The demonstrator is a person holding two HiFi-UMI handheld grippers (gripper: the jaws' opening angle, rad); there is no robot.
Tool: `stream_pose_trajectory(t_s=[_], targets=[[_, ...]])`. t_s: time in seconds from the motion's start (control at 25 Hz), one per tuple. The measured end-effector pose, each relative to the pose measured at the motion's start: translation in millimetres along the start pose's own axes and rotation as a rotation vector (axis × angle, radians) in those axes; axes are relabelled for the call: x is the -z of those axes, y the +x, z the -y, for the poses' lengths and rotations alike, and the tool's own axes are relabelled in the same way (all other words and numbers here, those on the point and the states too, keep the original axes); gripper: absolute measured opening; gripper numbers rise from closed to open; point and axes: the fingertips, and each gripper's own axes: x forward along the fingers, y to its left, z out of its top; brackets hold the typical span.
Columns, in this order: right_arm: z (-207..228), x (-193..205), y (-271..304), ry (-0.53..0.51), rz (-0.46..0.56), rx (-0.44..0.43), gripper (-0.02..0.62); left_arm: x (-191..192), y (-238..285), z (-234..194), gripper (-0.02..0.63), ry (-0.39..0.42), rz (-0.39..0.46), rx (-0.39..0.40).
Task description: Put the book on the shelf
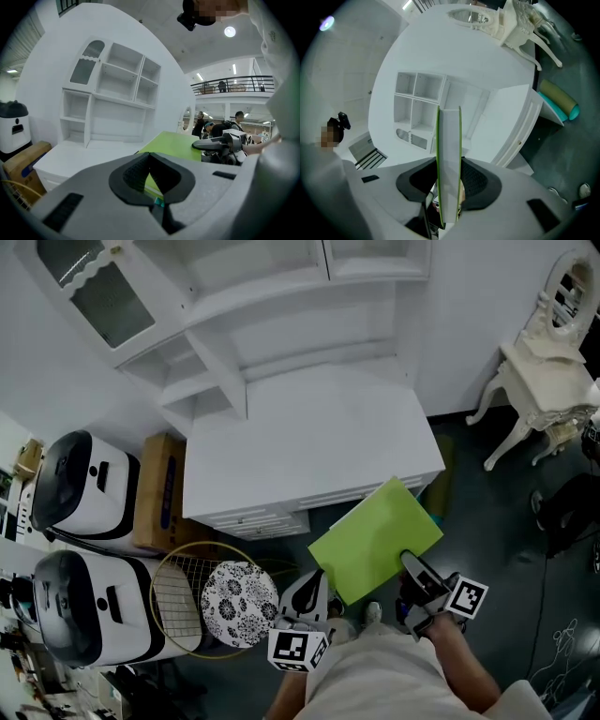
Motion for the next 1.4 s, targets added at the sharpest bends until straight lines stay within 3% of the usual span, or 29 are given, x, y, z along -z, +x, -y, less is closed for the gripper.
stream_pose_trajectory(t_s=[0.52, 1.04, 1.4], targets=[[-12.6, -7.8, 93.5, 0.0, 0.048, -0.008, 0.153, -47.0, 48.4, -85.4, 0.003, 0.043, 0.029, 0.071], [-20.4, -7.3, 167.6, -0.022, 0.103, 0.008, 0.153, -59.1, 66.7, -150.6, 0.003, 0.059, 0.011, 0.135], [-15.3, -25.8, 195.8, 0.0, 0.115, 0.003, 0.153, -62.9, 88.6, -174.1, 0.003, 0.048, 0.003, 0.126]])
